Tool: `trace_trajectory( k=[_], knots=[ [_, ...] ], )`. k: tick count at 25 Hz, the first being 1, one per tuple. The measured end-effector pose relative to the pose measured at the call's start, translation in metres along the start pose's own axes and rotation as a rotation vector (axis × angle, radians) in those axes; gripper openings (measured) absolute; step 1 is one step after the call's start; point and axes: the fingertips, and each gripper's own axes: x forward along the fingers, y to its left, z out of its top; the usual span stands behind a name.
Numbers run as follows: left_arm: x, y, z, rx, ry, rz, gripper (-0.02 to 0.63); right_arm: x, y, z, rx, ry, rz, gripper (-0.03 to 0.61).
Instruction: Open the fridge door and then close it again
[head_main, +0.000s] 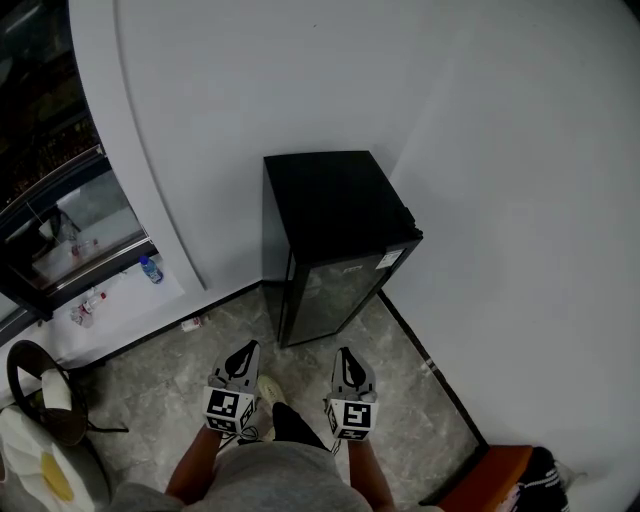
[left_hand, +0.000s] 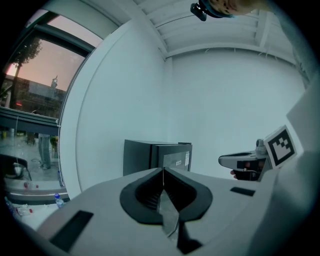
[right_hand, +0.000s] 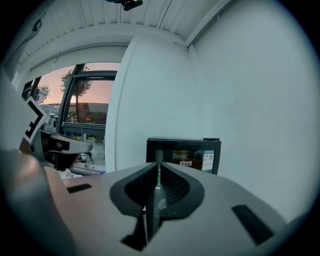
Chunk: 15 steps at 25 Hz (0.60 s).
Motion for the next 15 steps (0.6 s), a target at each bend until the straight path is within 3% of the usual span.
trace_trajectory(
  k=[15],
  knots=[
    [0.0037, -0.0037, 0.001, 0.001, -0.004, -0.002, 0.008, 0.0001, -0.0012, 0.0001, 0.006, -0.006, 0.011, 0.036]
  ],
)
